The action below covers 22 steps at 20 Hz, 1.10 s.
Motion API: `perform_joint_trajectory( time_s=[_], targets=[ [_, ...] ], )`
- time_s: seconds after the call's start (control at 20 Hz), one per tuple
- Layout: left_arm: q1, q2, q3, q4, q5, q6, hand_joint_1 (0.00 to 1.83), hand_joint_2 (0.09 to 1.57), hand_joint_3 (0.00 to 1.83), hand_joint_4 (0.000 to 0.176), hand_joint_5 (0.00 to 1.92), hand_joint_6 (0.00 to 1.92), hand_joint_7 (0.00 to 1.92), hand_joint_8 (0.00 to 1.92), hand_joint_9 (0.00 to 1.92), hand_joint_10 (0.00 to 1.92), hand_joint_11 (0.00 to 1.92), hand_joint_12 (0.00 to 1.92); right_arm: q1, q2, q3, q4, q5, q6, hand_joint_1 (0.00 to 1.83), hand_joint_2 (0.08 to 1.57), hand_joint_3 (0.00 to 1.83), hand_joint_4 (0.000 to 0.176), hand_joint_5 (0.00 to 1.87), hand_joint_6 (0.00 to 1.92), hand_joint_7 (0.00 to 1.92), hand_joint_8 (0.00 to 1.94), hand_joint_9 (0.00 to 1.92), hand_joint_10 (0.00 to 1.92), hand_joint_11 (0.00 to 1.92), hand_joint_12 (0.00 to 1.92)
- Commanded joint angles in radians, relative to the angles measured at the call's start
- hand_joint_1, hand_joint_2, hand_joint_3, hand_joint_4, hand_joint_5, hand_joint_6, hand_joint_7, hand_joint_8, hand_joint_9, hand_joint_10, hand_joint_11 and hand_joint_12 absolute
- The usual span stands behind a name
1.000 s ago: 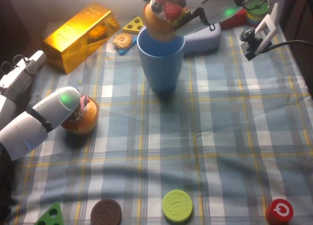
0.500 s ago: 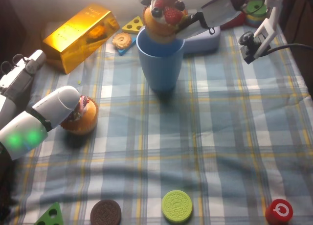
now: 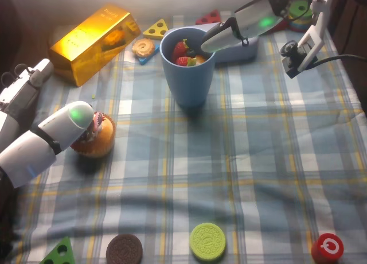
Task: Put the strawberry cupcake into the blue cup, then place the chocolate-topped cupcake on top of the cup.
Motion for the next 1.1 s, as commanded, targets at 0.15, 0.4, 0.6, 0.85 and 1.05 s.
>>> perform_joint_trajectory(
  time_s=[0.15,0.4,0.6,0.85,1.05],
  targets=[
    [-0.008,0.002,0.008,0.043,-0.113,-0.008,0.11,0.83,0.0,0.096,0.15,0.01,0.05,0.0,0.03,0.0,0.01,0.05,0.009,-0.003,-0.001,0.047,0.059,0.008,0.77,1.0,0.0,0.0,0.35,0.0,0.3,0.0,0.23,0.0,0.0,0.48],
    [-0.011,0.018,0.006,0.043,-0.108,-0.013,0.19,0.83,0.0,0.071,0.17,0.01,0.06,0.01,0.07,0.02,0.06,0.09,0.009,0.09,-0.08,0.084,0.045,-0.028,0.14,0.84,0.0,0.024,0.03,0.0,0.01,0.0,0.01,0.0,0.02,0.04],
    [-0.026,0.049,0.0,0.064,-0.085,-0.015,0.33,0.81,0.0,0.082,0.17,0.0,0.07,0.01,0.05,0.0,0.06,0.1,-0.028,0.253,-0.238,0.122,0.02,-0.15,0.0,0.84,0.0,0.026,0.0,0.0,0.0,0.0,0.0,0.0,0.0,0.0],
    [-0.015,0.11,-0.017,0.088,-0.031,-0.015,0.46,0.8,0.0,0.1,0.18,0.01,0.06,0.01,0.07,0.02,0.1,0.12,-0.103,0.385,-0.339,0.222,0.022,-0.2,0.0,1.01,0.0,0.031,0.0,0.0,0.0,0.0,0.0,0.0,0.0,0.0],
    [0.001,0.128,-0.021,0.091,0.012,-0.015,0.53,0.79,0.0,0.08,0.2,0.0,0.1,0.0,0.15,0.0,0.01,0.45,-0.19,0.483,-0.417,0.382,0.026,-0.35,0.0,0.91,0.0,0.08,0.0,0.0,0.0,0.0,0.0,0.0,0.0,0.0]
  ],
)
